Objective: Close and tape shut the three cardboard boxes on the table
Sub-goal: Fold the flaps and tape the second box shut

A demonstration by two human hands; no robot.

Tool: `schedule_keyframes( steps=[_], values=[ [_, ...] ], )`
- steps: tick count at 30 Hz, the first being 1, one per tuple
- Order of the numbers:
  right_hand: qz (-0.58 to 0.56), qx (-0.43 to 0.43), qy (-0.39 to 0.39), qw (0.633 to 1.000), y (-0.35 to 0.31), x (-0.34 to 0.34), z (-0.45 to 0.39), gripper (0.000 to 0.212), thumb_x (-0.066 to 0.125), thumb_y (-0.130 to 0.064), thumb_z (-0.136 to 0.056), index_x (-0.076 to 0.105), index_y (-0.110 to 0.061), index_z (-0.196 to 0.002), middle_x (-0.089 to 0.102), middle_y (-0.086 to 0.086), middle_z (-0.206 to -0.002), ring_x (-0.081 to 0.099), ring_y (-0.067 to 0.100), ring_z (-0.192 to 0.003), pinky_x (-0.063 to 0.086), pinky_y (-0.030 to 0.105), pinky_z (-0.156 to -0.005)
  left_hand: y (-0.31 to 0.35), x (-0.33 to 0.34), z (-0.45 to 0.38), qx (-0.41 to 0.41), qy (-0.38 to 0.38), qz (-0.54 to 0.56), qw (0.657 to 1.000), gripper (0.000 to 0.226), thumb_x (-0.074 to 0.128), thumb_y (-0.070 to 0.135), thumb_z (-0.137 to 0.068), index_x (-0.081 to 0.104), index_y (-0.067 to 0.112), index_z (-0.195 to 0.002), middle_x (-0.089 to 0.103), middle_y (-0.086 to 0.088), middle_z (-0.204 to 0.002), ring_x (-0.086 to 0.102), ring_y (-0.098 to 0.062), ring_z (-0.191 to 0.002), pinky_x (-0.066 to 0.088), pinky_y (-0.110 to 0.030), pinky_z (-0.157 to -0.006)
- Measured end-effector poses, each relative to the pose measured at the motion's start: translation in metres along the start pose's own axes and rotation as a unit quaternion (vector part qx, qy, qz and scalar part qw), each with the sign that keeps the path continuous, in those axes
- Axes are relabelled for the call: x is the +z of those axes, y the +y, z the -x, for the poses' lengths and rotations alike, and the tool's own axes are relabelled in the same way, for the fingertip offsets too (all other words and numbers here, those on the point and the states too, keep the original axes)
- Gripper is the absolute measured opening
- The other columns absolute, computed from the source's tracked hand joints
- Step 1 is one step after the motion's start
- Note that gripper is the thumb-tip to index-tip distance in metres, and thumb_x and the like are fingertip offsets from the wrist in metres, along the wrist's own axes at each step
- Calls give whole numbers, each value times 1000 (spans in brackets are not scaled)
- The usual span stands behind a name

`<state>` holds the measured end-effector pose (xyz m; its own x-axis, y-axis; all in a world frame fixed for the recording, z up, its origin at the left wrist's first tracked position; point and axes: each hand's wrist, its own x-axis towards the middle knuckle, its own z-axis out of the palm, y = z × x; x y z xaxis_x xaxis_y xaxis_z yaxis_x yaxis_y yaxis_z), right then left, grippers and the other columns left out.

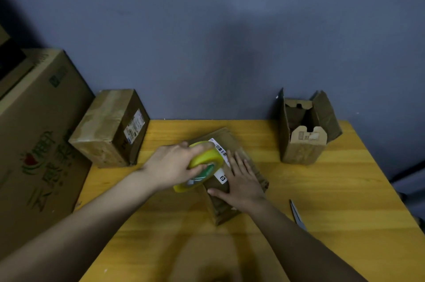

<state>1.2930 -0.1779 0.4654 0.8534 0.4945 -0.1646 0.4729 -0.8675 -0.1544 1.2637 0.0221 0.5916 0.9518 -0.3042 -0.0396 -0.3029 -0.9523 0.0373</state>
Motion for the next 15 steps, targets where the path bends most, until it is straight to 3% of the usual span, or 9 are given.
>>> schedule_keyframes(
  steps=[3,9,15],
  values=[
    [0,4,-11,1000,0,1,-1,102,3,-90,-67,-26,-30,-144,-31,-1,-155,-28,18,-143,-14,36,-118,-4,-7,6,-2,-30,-40,999,58,38,55,-94,15,45,-147,56,-5,-120,60,-26,-104,47,-33,-79],
    [10,2,-10,1000,1,2,-2,111,-4,-93,-62,-22,-27,-149,-30,0,-156,-29,19,-143,-14,37,-118,-12,-7,17,17,-96,-92,991,55,36,55,-95,18,44,-146,56,-4,-123,58,-22,-109,41,-27,-74],
    [6,-2,-3,1000,-1,-2,0,107,11,-91,-70,-17,-27,-151,-29,-1,-156,-26,18,-144,-17,39,-115,-24,22,31,-12,-122,-62,991,58,37,57,-94,13,47,-147,52,-3,-123,57,-21,-107,42,-27,-73]
  ],
)
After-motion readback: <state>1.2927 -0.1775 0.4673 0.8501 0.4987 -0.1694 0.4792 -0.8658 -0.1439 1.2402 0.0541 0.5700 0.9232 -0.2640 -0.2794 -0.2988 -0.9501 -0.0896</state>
